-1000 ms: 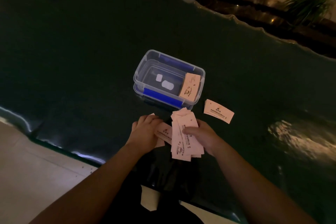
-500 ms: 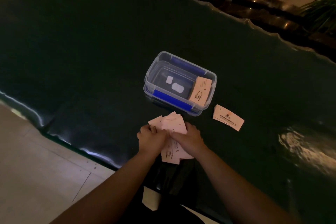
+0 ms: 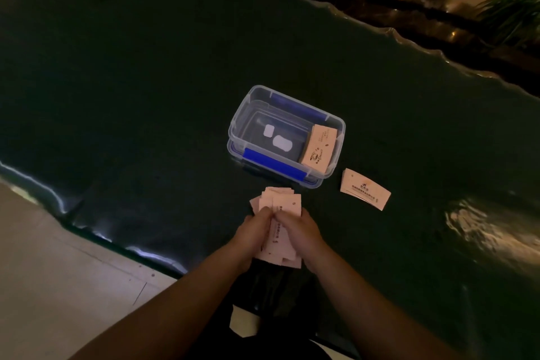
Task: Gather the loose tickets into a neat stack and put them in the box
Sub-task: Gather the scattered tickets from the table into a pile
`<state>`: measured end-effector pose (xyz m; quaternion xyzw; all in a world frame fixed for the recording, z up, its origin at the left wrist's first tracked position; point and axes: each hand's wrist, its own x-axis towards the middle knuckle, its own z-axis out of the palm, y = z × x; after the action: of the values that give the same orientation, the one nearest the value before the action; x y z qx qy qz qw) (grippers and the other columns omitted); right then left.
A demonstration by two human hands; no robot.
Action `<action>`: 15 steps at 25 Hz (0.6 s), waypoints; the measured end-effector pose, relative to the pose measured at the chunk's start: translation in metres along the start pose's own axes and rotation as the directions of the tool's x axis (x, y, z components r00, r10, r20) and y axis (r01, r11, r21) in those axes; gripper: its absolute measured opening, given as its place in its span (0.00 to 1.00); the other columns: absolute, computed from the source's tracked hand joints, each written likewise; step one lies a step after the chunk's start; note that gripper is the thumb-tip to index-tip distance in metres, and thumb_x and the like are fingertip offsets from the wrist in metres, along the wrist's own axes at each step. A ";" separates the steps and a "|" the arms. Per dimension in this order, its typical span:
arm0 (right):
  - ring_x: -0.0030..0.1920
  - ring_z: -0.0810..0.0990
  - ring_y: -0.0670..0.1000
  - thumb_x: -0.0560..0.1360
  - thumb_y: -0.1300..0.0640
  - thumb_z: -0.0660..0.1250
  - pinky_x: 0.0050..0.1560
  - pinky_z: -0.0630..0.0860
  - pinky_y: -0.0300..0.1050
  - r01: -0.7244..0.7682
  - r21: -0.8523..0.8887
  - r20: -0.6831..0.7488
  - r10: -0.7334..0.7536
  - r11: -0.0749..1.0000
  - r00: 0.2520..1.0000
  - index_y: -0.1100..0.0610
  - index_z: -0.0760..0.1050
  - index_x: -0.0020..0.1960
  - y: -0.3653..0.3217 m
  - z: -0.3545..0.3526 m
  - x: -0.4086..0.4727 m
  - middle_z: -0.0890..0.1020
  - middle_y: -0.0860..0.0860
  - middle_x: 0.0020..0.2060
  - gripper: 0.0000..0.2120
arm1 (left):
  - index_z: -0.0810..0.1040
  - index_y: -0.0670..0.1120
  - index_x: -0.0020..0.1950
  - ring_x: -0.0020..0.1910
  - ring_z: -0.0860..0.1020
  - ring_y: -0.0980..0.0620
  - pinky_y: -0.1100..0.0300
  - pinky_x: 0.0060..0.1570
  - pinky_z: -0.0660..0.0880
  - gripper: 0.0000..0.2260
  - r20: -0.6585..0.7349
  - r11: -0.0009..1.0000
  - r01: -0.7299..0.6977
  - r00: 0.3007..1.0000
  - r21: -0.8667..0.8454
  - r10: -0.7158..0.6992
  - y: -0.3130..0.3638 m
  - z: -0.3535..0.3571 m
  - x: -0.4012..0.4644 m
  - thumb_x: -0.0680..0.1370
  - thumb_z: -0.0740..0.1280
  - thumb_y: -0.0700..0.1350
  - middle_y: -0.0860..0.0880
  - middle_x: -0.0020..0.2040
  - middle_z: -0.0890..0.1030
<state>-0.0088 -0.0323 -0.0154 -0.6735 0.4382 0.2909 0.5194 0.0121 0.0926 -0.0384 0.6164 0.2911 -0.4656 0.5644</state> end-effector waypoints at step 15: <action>0.59 0.81 0.41 0.82 0.62 0.61 0.55 0.78 0.41 0.284 0.332 -0.016 -0.296 0.899 0.955 0.43 0.70 0.74 0.027 -0.024 -0.011 0.82 0.43 0.61 0.24 | 0.68 0.53 0.77 0.61 0.82 0.48 0.42 0.64 0.78 0.35 0.120 0.976 -0.195 0.976 0.102 0.182 0.013 0.041 -0.021 0.70 0.69 0.57 0.50 0.65 0.81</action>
<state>-0.0394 -0.0542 -0.0114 -0.6292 0.3663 0.1445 0.6702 0.0054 0.0539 -0.0104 0.6457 0.1729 -0.4587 0.5855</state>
